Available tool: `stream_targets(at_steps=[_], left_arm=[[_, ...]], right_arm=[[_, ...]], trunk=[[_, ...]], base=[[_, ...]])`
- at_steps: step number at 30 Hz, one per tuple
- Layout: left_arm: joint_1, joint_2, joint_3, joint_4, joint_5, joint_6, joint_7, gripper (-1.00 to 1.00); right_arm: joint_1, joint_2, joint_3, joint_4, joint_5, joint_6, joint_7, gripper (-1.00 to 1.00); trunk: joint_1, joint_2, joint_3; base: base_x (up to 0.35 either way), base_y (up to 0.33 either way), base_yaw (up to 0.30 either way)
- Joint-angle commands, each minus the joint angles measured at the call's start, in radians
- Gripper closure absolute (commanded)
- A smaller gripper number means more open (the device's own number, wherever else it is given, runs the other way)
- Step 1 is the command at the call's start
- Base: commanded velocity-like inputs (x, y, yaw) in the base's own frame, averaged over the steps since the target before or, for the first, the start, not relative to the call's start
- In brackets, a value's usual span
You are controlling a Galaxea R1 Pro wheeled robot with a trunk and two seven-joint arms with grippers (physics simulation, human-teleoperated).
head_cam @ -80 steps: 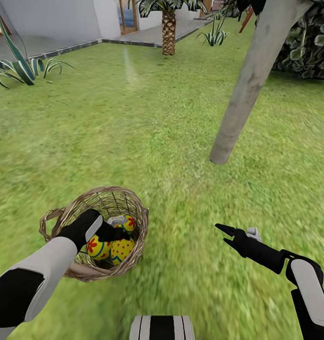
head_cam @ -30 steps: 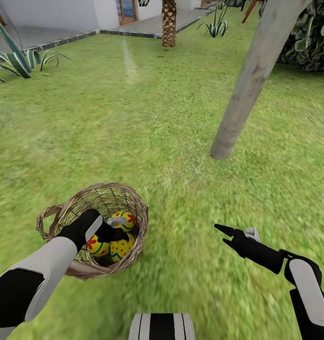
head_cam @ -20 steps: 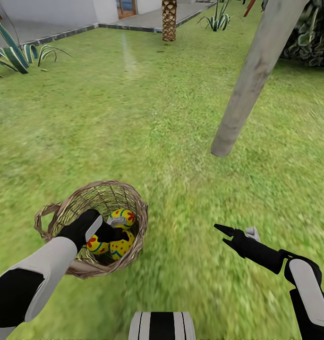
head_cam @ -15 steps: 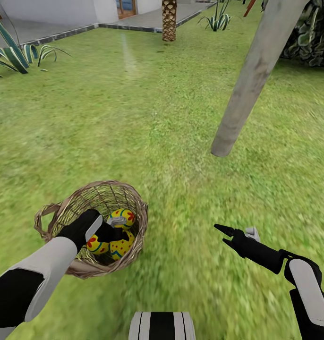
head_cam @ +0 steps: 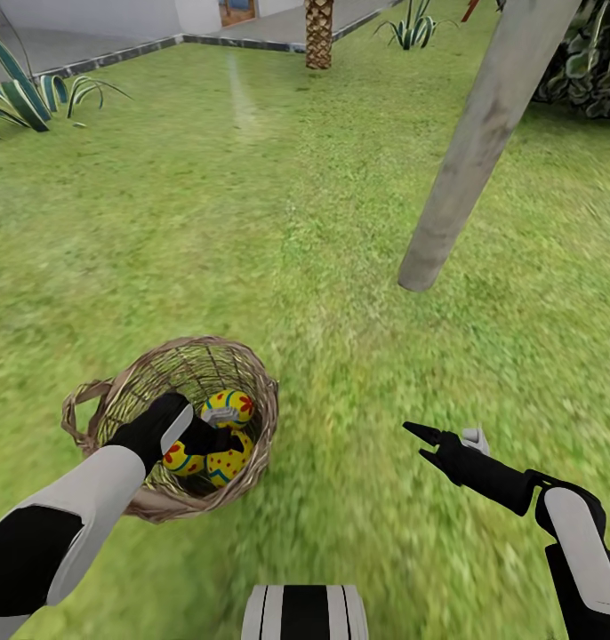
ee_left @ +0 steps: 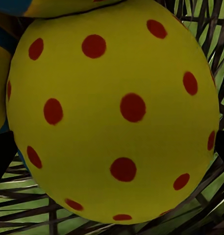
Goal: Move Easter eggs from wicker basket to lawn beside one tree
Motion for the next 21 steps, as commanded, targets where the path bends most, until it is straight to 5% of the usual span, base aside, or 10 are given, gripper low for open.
stream_targets(at_steps=[1, 11, 12, 21], left_arm=[[0.000, 0.001, -0.008, -0.001, -0.003, 0.002, -0.003, -1.00], [0.000, 0.001, -0.009, -0.002, -0.004, 0.002, -0.003, -1.00], [0.000, 0.001, -0.009, -0.002, -0.003, 0.002, -0.003, 1.00], [0.000, 0.001, -0.009, -0.002, -0.003, 0.002, -0.005, 1.00]], right_arm=[[-0.001, 0.000, -0.001, 0.000, 0.004, 0.005, 0.005, -1.00], [-0.001, 0.000, -0.001, 0.000, 0.004, 0.005, 0.007, -1.00], [-0.001, 0.000, -0.001, 0.000, 0.004, 0.005, 0.007, -1.00], [-0.001, 0.000, 0.000, 0.000, 0.004, 0.005, 0.007, -1.00]], trunk=[[0.000, 0.000, -0.001], [0.000, 0.000, -0.001], [0.000, 0.000, -0.001], [0.000, 0.000, -0.001]], base=[[0.000, 0.000, 0.000], [0.000, 0.000, 0.000], [0.000, 0.000, 0.000], [0.000, 0.000, 0.000]])
